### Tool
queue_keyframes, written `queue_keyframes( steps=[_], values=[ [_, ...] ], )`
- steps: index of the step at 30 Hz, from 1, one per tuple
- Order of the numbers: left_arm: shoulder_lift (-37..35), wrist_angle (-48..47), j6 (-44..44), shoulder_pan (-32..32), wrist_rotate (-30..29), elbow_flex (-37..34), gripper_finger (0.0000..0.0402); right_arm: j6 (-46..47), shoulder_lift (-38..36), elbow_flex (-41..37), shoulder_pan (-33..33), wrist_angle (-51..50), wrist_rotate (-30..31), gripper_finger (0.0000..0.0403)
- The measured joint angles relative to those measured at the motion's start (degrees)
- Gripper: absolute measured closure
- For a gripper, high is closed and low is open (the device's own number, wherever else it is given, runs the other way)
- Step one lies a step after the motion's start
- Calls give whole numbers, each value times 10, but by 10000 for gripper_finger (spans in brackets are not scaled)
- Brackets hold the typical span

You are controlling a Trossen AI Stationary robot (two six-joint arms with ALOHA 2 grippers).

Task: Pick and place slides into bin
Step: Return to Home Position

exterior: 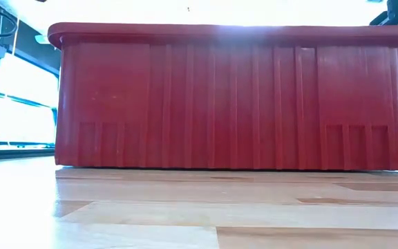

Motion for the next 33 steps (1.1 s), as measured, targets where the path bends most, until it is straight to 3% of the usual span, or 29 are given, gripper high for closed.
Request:
queue_keyframes(
  steps=[6, 10, 17, 25, 33],
  values=[
    [-79, -62, 31, 0, -12, 0, 217, -11, 0, 0, 0, -24, 2, 263],
    [-162, -160, 32, 0, -57, 0, 217, -10, 0, 0, 0, -60, 2, 263],
    [-297, -341, -14, 0, -21, 0, 217, -15, 0, 0, 0, -105, 2, 263],
    [-297, -464, -79, 0, -51, 0, 218, -13, 0, 1, 0, -107, 2, 263],
    [-296, -472, -83, 0, -61, 0, 218, -11, 0, 1, 0, -106, 2, 263]
  ],
)
